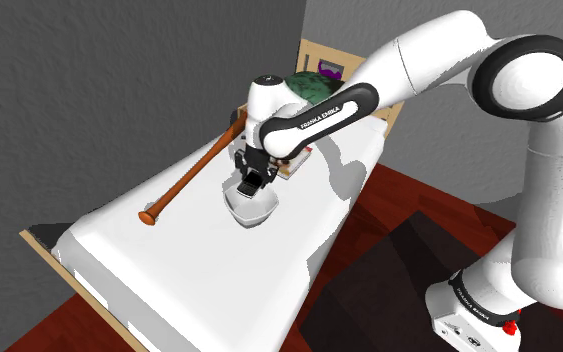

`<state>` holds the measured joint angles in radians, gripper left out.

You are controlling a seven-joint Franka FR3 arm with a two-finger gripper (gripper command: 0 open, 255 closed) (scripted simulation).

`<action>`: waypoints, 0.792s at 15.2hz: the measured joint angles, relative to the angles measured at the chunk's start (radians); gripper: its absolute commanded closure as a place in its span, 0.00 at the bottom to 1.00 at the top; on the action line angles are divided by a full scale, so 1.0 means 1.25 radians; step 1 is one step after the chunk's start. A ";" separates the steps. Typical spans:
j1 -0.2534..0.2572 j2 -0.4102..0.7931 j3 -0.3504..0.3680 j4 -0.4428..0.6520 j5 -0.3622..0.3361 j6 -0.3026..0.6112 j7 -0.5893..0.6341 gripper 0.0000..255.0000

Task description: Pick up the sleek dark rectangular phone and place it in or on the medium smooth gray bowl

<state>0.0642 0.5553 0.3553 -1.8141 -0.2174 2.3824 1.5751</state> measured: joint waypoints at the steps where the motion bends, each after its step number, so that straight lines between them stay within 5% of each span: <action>1: 0.003 0.008 -0.002 0.003 -0.003 0.006 0.003 1.00; 12: 0.022 0.086 -0.028 0.008 -0.033 0.076 0.019 1.00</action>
<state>0.0914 0.6627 0.3204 -1.8044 -0.2590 2.4779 1.5992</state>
